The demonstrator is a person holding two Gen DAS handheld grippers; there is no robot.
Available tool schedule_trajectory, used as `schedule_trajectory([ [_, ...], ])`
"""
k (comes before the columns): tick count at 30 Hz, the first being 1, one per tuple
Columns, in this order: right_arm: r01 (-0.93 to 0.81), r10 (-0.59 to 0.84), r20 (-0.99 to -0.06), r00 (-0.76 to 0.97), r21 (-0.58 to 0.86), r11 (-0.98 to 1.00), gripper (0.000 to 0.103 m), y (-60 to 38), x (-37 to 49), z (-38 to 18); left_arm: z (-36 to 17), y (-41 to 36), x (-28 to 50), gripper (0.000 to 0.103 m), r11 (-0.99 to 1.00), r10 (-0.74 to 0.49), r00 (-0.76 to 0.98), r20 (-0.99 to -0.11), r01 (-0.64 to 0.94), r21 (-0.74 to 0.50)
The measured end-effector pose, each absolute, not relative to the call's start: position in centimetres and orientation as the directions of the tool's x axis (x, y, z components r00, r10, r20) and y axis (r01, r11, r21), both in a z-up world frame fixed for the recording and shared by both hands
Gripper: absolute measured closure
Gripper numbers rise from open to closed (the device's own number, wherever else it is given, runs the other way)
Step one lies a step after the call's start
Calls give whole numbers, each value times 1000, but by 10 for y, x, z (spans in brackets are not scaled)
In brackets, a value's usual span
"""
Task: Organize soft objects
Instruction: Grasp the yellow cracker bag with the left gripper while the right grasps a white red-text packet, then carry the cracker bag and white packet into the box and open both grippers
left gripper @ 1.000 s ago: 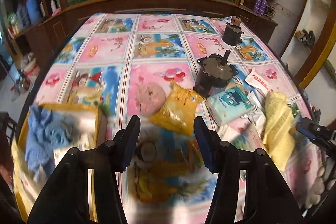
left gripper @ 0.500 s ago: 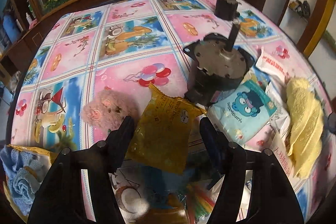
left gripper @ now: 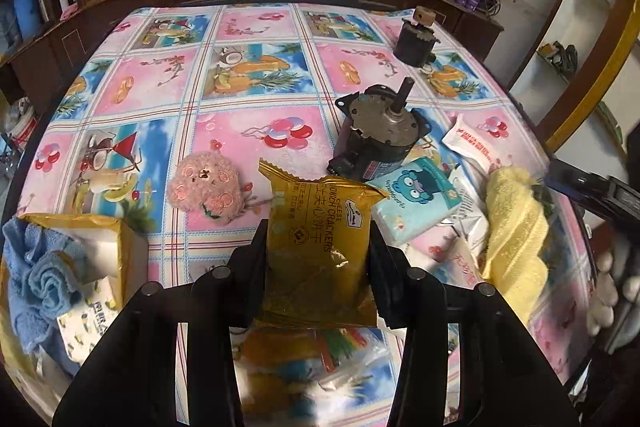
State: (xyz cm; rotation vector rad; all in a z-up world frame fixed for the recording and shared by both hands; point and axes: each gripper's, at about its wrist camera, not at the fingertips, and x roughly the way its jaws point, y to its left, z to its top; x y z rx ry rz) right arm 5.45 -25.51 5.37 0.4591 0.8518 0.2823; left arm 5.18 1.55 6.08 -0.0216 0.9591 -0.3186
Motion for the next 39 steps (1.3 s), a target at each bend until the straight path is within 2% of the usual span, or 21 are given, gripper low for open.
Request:
schedule_trajectory([
  [5,-164,293,-797,529,242,956,49,-223,116,43,86,30,21,60,941,-330,561,-759,261,-217],
  [11,-262,189,-881,433,77,962,49,-195,155,23,104,68,-18,60,922,-385,600,-701,230,-311],
  [13,-293,154,-893,423,25,956,39,-188,159,20,104,78,-28,60,917,-396,602,-693,220,-333],
  [15,-311,132,-901,413,-3,951,37,-184,161,18,103,87,-35,60,924,-378,609,-698,204,-324],
  [17,-330,105,-911,400,-37,943,29,-180,163,14,100,96,-41,60,924,-374,609,-699,186,-333],
  [18,-334,109,-907,406,-37,942,21,-181,164,13,98,100,-43,60,924,-374,609,-700,178,-339],
  [21,-313,130,-908,398,-1,950,20,-190,167,12,93,110,-49,60,927,-359,614,-703,145,-346],
  [23,-301,131,-904,407,3,954,23,-192,165,13,90,115,-53,60,927,-354,615,-705,129,-353],
  [24,-296,137,-901,412,9,955,33,-193,163,15,88,117,-54,60,926,-352,616,-704,122,-356],
  [25,-290,142,-900,412,18,957,51,-195,163,18,87,119,-55,60,928,-347,618,-705,115,-355],
  [30,-259,161,-891,424,51,964,57,-197,153,26,86,124,-63,60,931,-329,631,-703,93,-352],
  [39,-245,211,-793,571,81,966,57,-185,98,95,101,132,-89,59,937,-306,672,-674,88,-338],
])
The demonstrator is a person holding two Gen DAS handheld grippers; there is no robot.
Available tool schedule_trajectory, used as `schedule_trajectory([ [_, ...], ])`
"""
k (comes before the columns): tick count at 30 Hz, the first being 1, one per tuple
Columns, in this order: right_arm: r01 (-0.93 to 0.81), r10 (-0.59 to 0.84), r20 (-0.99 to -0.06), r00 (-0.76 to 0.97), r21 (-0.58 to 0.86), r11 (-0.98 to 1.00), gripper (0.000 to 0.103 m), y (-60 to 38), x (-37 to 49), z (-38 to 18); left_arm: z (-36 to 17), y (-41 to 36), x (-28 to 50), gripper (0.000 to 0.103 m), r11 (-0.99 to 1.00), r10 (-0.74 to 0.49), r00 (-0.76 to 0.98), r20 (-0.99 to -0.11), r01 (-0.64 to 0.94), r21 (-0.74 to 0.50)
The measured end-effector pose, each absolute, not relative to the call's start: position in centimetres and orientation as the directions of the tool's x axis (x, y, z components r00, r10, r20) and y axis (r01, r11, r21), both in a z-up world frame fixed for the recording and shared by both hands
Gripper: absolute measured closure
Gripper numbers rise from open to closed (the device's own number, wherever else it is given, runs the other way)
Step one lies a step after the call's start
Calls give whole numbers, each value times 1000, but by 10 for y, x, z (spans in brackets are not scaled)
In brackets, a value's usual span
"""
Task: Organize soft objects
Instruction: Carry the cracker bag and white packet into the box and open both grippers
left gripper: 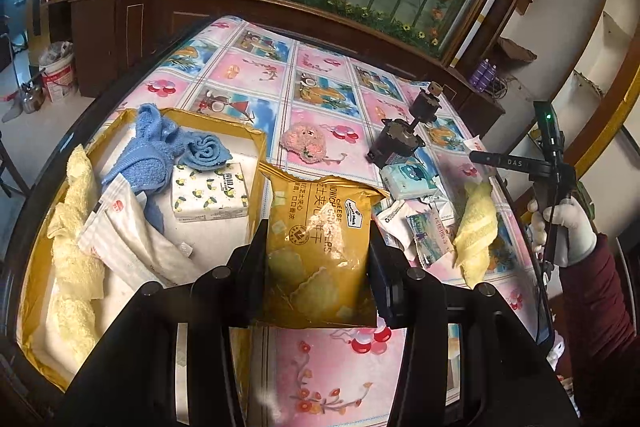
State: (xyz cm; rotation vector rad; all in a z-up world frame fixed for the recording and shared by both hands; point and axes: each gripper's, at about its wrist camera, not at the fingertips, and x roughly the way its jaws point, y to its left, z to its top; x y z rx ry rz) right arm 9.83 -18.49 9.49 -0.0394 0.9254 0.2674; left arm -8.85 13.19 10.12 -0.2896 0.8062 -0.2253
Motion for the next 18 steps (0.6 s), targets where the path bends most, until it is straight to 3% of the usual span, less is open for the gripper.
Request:
schedule_trajectory([
  [8,-452,445,-705,552,195,870,57,-99,39,143,101,186,-117,59,955,-159,707,-689,-66,-289],
  [13,-573,576,-692,434,281,770,55,-23,13,132,81,224,-126,59,946,-51,674,-737,-203,-251],
  [18,-624,653,-696,300,374,686,55,46,-1,108,56,243,-129,59,934,-25,620,-784,-266,-240],
])
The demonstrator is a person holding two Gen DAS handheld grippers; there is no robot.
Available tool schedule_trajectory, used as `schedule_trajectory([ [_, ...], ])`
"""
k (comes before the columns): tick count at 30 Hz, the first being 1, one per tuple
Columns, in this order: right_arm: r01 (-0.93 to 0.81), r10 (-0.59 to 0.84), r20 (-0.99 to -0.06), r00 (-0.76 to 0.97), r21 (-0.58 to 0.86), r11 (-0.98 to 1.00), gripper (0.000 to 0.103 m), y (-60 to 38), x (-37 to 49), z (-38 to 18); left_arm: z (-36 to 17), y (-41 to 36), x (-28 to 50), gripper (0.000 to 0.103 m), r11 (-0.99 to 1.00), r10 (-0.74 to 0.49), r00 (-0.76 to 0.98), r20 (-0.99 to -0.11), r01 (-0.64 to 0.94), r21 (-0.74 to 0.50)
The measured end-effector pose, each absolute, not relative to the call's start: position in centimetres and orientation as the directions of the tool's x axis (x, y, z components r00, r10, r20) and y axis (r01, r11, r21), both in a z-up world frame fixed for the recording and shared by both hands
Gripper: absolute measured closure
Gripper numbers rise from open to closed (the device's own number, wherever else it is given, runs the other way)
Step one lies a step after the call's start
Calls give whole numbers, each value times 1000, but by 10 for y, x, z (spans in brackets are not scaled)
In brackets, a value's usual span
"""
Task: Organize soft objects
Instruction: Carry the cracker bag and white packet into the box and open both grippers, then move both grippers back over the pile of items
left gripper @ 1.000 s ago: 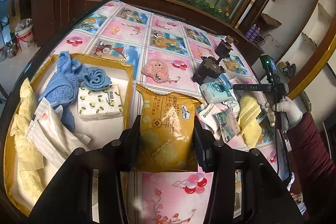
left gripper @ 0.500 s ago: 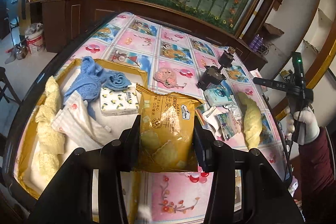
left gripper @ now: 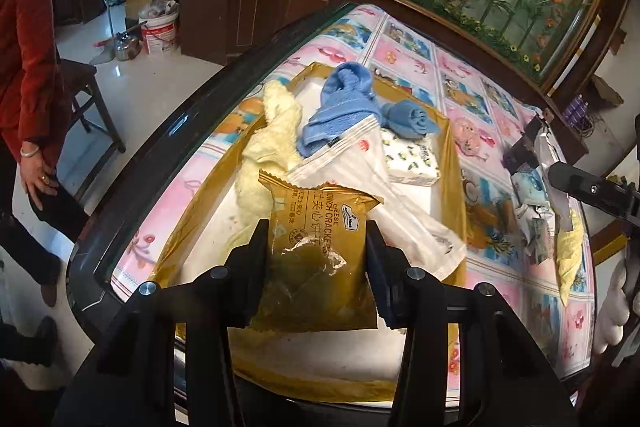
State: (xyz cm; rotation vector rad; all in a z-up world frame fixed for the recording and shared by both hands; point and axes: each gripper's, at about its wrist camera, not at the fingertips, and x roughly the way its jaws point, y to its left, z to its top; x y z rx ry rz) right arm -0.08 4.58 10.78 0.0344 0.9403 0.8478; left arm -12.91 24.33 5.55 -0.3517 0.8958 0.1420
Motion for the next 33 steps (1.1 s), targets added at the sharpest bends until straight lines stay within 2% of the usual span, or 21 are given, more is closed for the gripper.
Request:
schedule_trajectory([
  [8,-642,632,-733,251,362,676,52,120,-5,79,53,242,-136,46,947,-30,645,-763,-226,-229],
  [10,-637,619,-744,252,354,684,42,129,-5,73,56,243,-139,46,949,-18,654,-756,-228,-220],
  [16,-639,626,-728,279,346,687,38,130,-11,78,67,237,-145,46,955,70,661,-747,-261,-141],
  [23,-611,660,-658,363,367,702,38,84,-29,95,76,209,-147,46,963,196,664,-722,-269,14],
  [33,-472,626,-606,490,419,775,37,-8,-37,90,81,173,-141,46,974,207,670,-713,-209,87],
])
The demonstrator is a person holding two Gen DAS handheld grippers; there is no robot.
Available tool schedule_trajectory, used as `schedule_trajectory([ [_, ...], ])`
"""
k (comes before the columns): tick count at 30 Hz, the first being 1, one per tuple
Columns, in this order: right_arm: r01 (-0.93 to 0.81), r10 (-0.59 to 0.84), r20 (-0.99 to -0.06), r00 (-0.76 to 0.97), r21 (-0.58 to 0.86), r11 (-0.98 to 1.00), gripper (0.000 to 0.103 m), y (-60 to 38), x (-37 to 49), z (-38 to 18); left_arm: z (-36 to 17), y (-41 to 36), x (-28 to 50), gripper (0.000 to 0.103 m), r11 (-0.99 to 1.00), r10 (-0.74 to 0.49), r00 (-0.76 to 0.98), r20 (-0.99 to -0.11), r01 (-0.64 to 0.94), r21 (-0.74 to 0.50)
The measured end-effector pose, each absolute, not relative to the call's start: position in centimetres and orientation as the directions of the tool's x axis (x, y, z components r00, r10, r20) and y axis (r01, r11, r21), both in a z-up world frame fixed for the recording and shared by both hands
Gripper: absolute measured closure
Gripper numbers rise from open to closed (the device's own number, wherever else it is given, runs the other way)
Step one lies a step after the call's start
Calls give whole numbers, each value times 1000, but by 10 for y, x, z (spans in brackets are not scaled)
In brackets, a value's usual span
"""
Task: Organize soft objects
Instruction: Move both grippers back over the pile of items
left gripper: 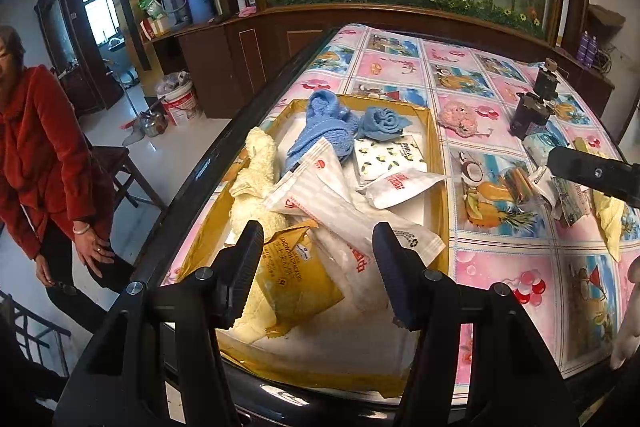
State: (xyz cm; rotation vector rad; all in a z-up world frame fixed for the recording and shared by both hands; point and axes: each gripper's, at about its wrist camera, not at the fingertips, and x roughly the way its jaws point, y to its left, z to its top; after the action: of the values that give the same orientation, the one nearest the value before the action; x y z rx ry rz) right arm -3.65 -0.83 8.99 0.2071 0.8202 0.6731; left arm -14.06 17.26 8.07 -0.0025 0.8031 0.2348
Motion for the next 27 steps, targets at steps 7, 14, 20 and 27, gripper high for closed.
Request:
schedule_trajectory([
  [7,-337,587,-560,585,491,803,37,-88,-35,85,81,148,-132,46,981,190,666,-721,-164,106],
  [14,-108,455,-528,717,561,821,37,-201,-38,73,82,123,-123,46,999,45,675,-736,-39,26],
  [20,63,359,-547,757,606,793,37,-266,-48,51,71,96,-108,46,995,-100,624,-775,71,-71],
  [27,95,362,-579,730,611,786,36,-273,-41,35,58,78,-88,46,950,-310,536,-786,149,-273],
])
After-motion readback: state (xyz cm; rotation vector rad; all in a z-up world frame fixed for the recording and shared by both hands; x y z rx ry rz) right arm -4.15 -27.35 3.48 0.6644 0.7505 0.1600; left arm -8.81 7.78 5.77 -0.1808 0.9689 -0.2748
